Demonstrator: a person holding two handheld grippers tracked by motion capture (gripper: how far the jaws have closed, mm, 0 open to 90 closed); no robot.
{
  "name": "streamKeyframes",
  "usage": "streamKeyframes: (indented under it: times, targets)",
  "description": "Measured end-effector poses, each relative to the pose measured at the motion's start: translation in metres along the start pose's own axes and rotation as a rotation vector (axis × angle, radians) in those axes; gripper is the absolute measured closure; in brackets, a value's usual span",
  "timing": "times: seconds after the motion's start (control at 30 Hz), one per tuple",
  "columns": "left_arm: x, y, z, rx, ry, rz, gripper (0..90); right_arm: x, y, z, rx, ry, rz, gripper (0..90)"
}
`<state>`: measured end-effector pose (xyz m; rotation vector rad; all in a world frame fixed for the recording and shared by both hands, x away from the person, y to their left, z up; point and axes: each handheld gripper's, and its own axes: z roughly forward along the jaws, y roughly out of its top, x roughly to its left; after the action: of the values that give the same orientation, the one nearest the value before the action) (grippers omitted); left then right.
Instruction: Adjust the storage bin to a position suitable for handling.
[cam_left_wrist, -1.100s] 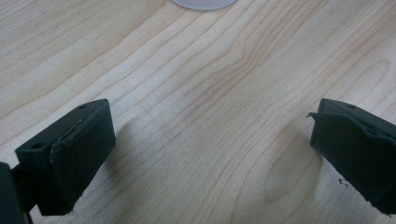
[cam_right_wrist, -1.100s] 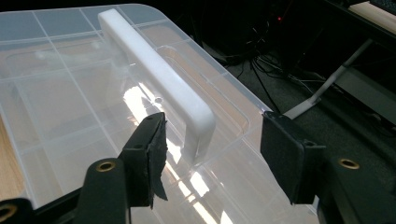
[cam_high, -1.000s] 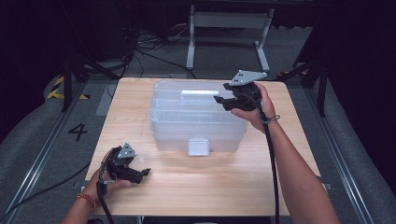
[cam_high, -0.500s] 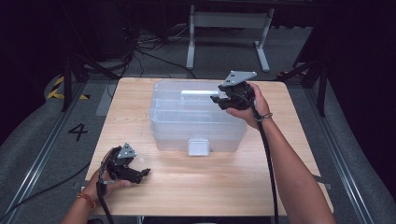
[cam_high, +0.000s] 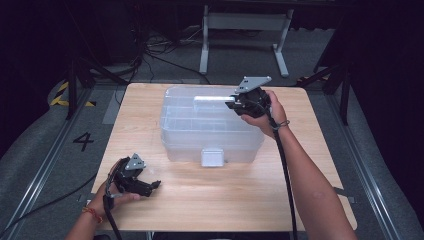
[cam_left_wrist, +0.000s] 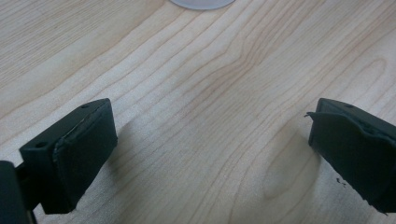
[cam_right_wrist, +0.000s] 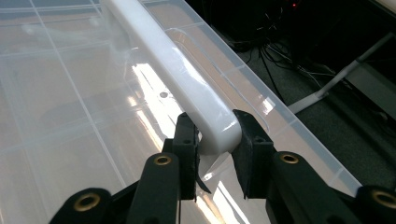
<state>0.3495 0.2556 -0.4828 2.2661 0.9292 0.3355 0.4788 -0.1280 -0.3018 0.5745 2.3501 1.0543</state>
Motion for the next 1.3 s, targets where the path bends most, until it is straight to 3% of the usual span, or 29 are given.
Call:
streamKeyframes:
  times: [0.17,0.27,0.47,0.7,1.0,1.3]
  targets:
    - [0.002,0.001,-0.003,-0.017,0.022,-0.031,15.0,-0.002,0.002,0.0,0.01,0.01,0.015,73.0]
    - [0.004,0.005,-0.005,-0.016,0.038,-0.012,26.5,-0.005,0.004,0.0,0.02,0.018,0.024,73.1]
    - [0.005,0.028,-0.029,-0.15,0.053,0.029,40.0,-0.012,0.011,0.0,0.038,0.038,0.046,73.0]
    - [0.006,0.055,-0.047,-0.219,0.053,0.044,55.2,-0.016,0.015,0.001,0.051,0.041,0.061,72.8]
    - [0.003,0.071,-0.045,-0.238,0.04,0.065,75.3,-0.021,0.019,0.001,0.056,0.048,0.081,72.7]
    - [0.003,0.079,-0.037,-0.273,0.051,0.046,81.4,-0.025,0.023,0.002,0.07,0.052,0.094,72.5]
